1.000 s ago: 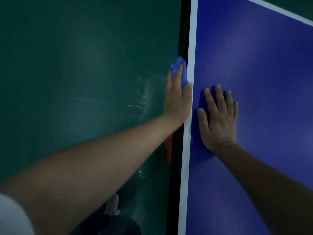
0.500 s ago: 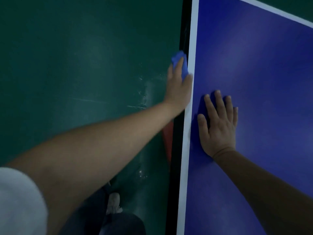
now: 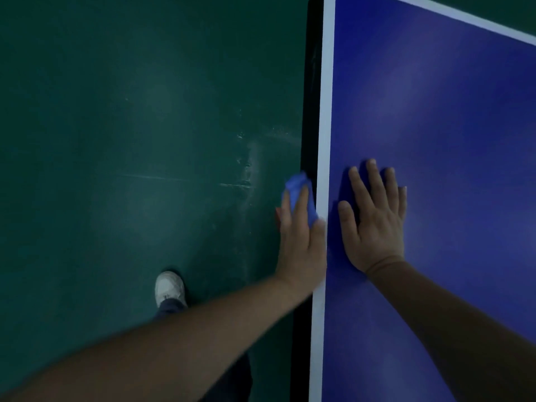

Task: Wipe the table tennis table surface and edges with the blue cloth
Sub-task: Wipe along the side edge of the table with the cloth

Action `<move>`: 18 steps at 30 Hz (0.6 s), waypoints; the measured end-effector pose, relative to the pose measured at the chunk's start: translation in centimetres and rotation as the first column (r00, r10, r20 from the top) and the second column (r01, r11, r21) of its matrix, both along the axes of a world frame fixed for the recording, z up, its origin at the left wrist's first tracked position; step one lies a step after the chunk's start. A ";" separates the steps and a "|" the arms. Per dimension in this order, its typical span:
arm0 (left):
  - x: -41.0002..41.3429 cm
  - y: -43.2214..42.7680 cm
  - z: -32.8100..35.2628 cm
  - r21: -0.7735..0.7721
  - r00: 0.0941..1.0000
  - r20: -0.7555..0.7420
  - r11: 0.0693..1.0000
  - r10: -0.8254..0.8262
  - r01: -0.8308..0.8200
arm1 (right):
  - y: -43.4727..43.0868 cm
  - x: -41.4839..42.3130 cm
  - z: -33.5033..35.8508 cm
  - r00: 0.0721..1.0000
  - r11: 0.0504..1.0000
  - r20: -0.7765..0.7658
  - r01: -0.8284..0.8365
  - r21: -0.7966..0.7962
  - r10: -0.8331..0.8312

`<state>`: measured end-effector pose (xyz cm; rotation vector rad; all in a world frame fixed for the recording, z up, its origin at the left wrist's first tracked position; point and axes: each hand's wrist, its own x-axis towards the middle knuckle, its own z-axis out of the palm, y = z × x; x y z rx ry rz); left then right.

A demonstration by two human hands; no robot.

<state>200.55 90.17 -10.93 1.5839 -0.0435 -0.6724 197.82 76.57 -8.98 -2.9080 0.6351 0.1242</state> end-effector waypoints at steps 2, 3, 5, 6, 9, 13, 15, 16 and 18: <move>5.3 -2.1 -0.4 0.035 0.999 0.025 0.999 -0.025 0.024 | 0.0 0.0 -0.1 1.000 1.000 -0.005 -0.001 -0.004 0.001; 8.2 -3.2 -0.4 0.016 1.000 0.022 1.000 -0.018 0.017 | -0.1 0.0 -0.1 1.000 1.000 -0.007 0.000 -0.007 0.000; 13.0 -5.2 0.0 -0.025 1.000 -0.020 1.000 0.013 -0.013 | 0.0 0.0 0.0 1.000 1.000 -0.011 0.004 -0.010 -0.004; 14.3 -6.0 0.1 -0.032 0.999 -0.035 0.999 0.028 -0.029 | 0.1 0.0 0.0 1.000 1.000 -0.016 0.006 -0.011 -0.006; 13.3 -5.9 0.6 -0.014 0.998 0.031 0.999 0.048 -0.047 | 0.2 0.0 0.4 0.999 1.000 -0.036 0.013 -0.004 -0.013; 4.6 -1.5 -0.2 0.002 0.992 0.125 1.000 -0.017 0.017 | 0.4 0.1 0.8 0.998 1.000 -0.056 0.015 0.018 -0.014; 1.3 0.3 0.0 0.029 0.993 0.090 0.997 -0.079 0.077 | 0.4 -0.1 0.8 0.998 1.000 -0.052 0.024 0.018 -0.023; 0.9 0.7 0.2 0.041 0.992 0.071 0.994 -0.100 0.097 | 0.4 0.1 0.9 0.998 0.999 -0.051 0.031 0.020 -0.030; 3.1 -0.2 0.1 0.039 0.991 0.049 0.992 -0.122 0.120 | 0.0 1.2 1.0 0.998 0.999 -0.045 0.039 0.031 -0.038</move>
